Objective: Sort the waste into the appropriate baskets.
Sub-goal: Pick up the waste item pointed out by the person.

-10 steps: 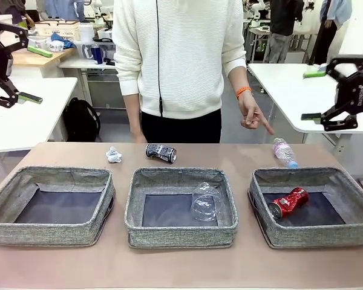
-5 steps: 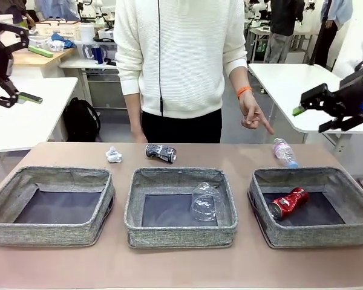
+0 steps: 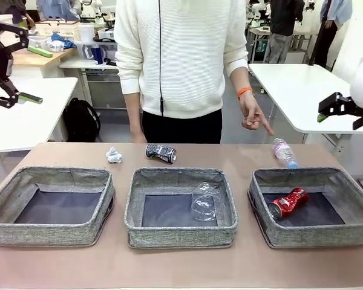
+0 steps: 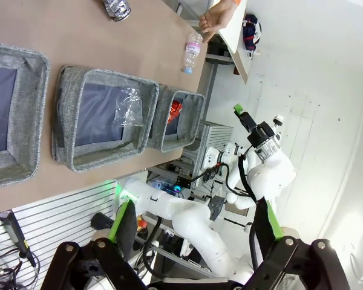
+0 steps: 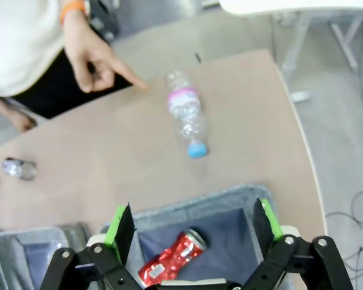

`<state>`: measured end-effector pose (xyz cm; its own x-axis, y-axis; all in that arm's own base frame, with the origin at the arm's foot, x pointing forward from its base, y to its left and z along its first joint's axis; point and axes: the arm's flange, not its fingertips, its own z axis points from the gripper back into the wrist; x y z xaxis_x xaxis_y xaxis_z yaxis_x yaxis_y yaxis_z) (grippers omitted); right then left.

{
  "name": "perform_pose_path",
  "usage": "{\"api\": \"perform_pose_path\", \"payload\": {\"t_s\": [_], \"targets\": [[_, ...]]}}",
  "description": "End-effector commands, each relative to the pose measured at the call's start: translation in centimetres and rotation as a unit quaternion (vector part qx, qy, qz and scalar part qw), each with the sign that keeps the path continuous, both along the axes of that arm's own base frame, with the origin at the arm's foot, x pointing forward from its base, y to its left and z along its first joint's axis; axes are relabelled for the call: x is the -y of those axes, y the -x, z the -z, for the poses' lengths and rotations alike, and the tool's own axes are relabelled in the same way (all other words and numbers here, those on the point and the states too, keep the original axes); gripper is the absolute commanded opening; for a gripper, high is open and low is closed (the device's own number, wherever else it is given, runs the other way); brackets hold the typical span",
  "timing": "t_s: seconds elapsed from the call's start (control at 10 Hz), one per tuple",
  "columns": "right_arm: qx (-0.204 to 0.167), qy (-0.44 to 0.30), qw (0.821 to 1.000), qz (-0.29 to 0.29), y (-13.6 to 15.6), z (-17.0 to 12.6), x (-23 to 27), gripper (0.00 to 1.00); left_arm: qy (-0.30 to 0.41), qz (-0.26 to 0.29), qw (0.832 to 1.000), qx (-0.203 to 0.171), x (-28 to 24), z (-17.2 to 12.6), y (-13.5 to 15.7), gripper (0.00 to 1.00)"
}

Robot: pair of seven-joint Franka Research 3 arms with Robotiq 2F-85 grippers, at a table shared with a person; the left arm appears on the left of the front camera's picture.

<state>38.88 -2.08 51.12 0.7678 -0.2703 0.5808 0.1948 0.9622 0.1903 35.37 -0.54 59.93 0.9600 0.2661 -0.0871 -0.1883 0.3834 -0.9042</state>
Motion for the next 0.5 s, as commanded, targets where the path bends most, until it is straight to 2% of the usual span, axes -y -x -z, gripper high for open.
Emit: {"api": "perform_pose_path", "payload": {"t_s": [0.0, 0.1, 0.2, 0.4], "targets": [[-0.058, 0.037, 0.997, 0.034, -1.2, 0.5, -0.5, 1.00, -0.003, 0.006, 1.000, 0.000, -0.2, 0.0, 0.1, 1.00], [-0.114, 0.042, 0.992, -0.026, -4.6, 1.5, -0.6, 1.00, -0.003, 0.006, 1.000, 0.000, -0.2, 0.0, 0.1, 1.00], [-0.153, 0.029, 0.984, -0.084, -7.8, 2.2, -0.3, 1.00, -0.003, 0.006, 1.000, 0.000, -0.2, 0.0, 0.1, 1.00], [-0.207, 0.058, 0.964, -0.154, -13.2, 4.2, 0.7, 1.00, -0.003, 0.006, 1.000, 0.000, -0.2, 0.0, 0.1, 1.00]]}}
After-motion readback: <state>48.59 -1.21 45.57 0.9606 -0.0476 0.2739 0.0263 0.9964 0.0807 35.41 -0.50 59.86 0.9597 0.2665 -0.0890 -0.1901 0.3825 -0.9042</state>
